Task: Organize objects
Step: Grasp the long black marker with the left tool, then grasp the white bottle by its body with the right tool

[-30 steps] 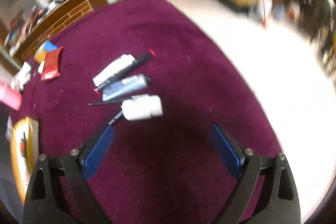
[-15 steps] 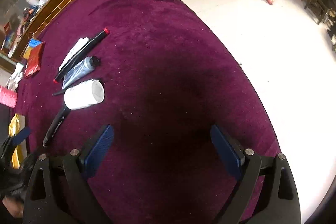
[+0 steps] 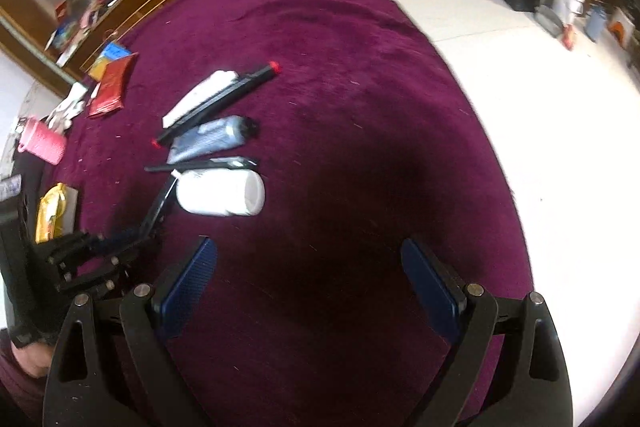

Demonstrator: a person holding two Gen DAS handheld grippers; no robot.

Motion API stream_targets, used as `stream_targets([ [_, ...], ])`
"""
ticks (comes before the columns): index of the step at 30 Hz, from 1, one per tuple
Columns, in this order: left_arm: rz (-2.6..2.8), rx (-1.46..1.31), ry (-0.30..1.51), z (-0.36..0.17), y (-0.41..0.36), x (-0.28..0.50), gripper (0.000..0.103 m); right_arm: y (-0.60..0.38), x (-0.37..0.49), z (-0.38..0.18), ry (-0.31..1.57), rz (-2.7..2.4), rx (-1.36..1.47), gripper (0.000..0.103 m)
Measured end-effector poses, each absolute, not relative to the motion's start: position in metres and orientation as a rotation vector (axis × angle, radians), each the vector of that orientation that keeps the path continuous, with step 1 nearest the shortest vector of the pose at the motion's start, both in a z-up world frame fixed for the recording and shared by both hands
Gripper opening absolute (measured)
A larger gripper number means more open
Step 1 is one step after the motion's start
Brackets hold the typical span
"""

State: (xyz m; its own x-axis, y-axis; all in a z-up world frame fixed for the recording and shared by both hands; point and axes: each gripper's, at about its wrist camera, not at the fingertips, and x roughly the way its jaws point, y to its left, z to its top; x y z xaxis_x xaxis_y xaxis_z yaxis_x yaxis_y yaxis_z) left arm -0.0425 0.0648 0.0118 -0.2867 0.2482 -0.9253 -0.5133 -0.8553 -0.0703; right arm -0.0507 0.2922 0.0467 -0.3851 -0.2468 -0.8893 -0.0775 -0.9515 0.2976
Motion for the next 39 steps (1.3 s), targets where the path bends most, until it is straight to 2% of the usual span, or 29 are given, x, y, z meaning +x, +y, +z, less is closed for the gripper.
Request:
stream_targets([
  [7,2.191,-1.553,0.168,0.009,0.033,-0.020,0.012,0.270,-0.101,0.042,-0.404,-2.416,1.643,0.094],
  [12,2.202,-1.561,0.064,0.009,0.026,-0.020,0.012,0.251,-0.109,0.015,-0.585,-2.052,1.701,0.094],
  [16,2.201,-1.564,0.029,0.007,0.022,-0.021,0.012,0.238,-0.099,0.020,-0.550,-1.993,1.689,0.094],
  [27,2.282,-1.567,0.035,0.013,0.037,-0.033,0.012,0.205,-0.099,0.032,0.053,-2.346,1.683,0.091],
  [30,2.291,-1.560,-0.014,0.020,0.027,-0.026,0.012,0.197,-0.102,0.029,0.146,-2.355,1.687,0.073],
  [32,2.305,-1.544,-0.049,0.027,0.019,-0.021,0.012,0.193,-0.106,0.024,0.175,-2.341,1.709,0.057],
  [34,2.313,-1.534,-0.084,0.032,0.014,-0.017,0.012,0.189,-0.109,0.019,0.188,-2.335,1.719,0.049],
  [35,2.317,-1.532,-0.109,0.036,0.008,-0.013,0.012,0.188,-0.112,0.017,0.185,-2.336,1.725,0.038],
  [37,2.321,-1.524,-0.152,0.043,-0.002,-0.005,0.012,0.189,-0.111,0.018,0.181,-2.350,1.735,0.033],
  [39,2.330,-1.513,-0.179,0.049,-0.011,0.002,0.012,0.194,-0.110,0.020,0.127,-2.345,1.746,0.033],
])
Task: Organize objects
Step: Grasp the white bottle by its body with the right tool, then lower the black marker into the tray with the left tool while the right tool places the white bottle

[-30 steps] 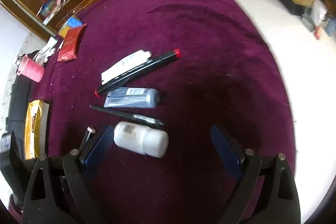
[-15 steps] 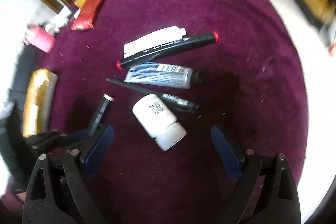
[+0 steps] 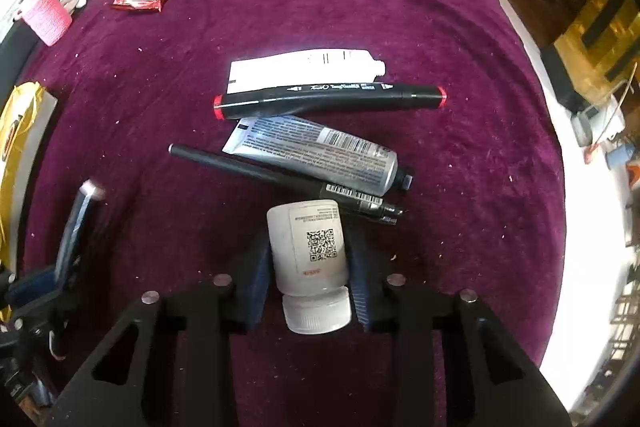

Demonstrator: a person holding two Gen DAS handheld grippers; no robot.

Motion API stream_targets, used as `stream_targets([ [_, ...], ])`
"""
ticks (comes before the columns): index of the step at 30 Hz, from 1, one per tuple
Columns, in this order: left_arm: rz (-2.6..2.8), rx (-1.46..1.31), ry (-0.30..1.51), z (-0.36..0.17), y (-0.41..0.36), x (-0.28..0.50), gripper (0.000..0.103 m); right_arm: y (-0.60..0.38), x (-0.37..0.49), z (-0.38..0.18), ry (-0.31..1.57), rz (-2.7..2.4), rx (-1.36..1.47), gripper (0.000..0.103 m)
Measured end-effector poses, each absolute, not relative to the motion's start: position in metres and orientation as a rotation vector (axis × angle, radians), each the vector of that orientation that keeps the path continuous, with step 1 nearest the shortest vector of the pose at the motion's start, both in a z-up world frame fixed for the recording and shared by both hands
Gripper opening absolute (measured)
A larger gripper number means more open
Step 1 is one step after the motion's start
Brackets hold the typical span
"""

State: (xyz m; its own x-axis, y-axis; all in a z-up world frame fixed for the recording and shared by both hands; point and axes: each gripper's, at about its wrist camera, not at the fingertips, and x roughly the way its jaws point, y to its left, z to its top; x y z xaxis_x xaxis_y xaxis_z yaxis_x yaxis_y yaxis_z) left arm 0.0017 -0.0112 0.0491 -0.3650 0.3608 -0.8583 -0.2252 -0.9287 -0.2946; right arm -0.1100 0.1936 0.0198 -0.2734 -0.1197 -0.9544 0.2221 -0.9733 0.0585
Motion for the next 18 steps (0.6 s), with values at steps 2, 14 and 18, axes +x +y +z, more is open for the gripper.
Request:
stream_targets([
  [2,2.340,-1.498,-0.223,0.055,-0.024,0.009,0.012,0.199,-0.109,0.021,0.069,-2.343,1.764,0.032],
  [14,2.411,-1.466,-0.376,0.069,-0.111,0.042,0.012,0.180,-0.076,0.047,-0.401,-2.172,1.738,0.032],
  [18,2.435,-1.480,-0.393,0.070,-0.145,0.051,0.012,0.130,-0.067,0.060,-0.421,-2.093,1.706,0.032],
])
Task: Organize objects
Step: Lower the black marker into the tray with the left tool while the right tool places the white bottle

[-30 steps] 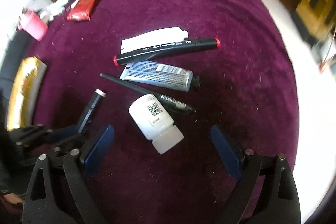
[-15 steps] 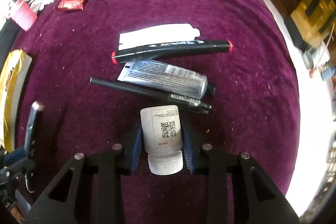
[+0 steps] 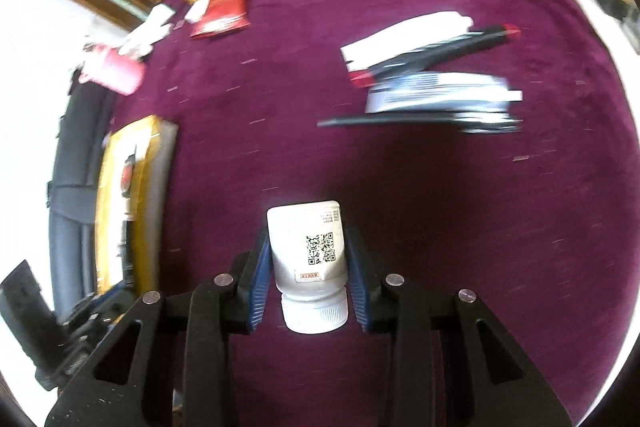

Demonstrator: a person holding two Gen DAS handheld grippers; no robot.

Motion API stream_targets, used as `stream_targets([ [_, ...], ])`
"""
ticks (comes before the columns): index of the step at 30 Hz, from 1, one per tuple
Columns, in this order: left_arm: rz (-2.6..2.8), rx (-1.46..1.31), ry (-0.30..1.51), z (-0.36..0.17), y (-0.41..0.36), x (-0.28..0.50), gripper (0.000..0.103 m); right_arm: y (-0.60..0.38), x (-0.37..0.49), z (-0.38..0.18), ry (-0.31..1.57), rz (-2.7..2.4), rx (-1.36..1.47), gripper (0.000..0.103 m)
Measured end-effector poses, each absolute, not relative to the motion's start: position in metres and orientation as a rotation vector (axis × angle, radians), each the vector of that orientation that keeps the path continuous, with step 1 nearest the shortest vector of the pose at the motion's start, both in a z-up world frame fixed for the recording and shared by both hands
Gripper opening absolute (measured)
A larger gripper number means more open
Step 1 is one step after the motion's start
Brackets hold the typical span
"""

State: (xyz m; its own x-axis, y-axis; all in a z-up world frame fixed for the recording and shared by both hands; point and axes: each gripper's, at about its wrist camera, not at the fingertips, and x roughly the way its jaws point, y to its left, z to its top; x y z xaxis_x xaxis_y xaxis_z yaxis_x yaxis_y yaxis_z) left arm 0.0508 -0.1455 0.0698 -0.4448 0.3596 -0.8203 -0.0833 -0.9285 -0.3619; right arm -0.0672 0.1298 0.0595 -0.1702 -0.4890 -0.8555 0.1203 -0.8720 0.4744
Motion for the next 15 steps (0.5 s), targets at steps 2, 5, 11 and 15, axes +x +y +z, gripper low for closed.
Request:
stream_targets([
  [2,2.450,-1.493,-0.402,0.068,-0.163,0.053,0.012,0.100,-0.062,0.065,-0.420,-2.046,1.683,0.032],
  [5,2.471,-1.521,-0.427,0.063,-0.190,0.055,0.012,0.056,-0.055,0.073,-0.423,-1.969,1.650,0.033],
  [11,2.434,-1.619,-0.457,0.039,-0.226,0.053,0.012,-0.024,-0.041,0.078,-0.373,-1.882,1.628,0.033],
  [15,2.385,-1.662,-0.499,0.019,-0.240,0.050,0.012,-0.058,-0.030,0.069,-0.351,-1.847,1.653,0.033],
])
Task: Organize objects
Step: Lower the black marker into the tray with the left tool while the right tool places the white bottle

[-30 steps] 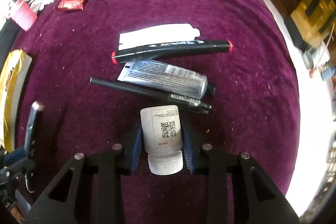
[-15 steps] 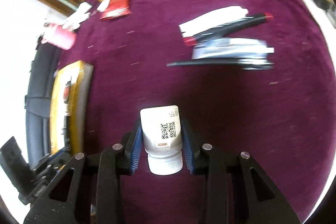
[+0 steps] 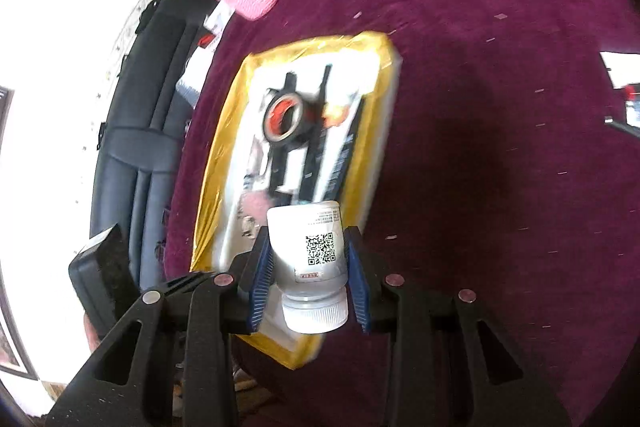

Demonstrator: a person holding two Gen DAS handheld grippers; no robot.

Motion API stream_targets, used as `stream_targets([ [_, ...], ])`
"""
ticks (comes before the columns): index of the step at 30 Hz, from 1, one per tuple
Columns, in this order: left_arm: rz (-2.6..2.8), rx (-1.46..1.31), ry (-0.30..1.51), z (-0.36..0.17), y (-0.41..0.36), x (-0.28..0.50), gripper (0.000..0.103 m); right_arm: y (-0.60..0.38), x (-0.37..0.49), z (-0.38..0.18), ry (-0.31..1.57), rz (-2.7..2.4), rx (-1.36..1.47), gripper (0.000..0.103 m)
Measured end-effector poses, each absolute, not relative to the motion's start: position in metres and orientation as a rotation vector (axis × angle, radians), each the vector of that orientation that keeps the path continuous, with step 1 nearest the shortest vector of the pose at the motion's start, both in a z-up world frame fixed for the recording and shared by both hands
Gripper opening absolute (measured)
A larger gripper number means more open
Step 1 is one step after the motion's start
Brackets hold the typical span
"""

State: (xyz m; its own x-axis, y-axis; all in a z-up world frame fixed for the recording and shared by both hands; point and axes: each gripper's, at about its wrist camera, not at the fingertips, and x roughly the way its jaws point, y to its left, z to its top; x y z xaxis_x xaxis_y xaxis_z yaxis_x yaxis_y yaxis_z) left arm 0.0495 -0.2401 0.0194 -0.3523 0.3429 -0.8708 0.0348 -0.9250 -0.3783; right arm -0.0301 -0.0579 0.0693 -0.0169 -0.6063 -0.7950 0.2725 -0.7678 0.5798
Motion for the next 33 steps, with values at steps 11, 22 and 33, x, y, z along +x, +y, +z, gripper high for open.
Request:
stream_targets([
  [11,2.410,-1.681,-0.441,0.010,-0.244,0.032,0.012,-0.088,-0.026,0.047,-0.337,-1.885,1.726,0.033],
  [22,2.366,-1.621,-0.612,0.042,-0.282,0.058,0.039,-0.102,-0.023,0.046,-0.321,-1.882,1.751,0.033],
  [33,2.442,-1.573,-0.768,0.047,-0.323,0.069,0.041,-0.140,-0.005,0.022,-0.210,-1.808,1.833,0.033],
])
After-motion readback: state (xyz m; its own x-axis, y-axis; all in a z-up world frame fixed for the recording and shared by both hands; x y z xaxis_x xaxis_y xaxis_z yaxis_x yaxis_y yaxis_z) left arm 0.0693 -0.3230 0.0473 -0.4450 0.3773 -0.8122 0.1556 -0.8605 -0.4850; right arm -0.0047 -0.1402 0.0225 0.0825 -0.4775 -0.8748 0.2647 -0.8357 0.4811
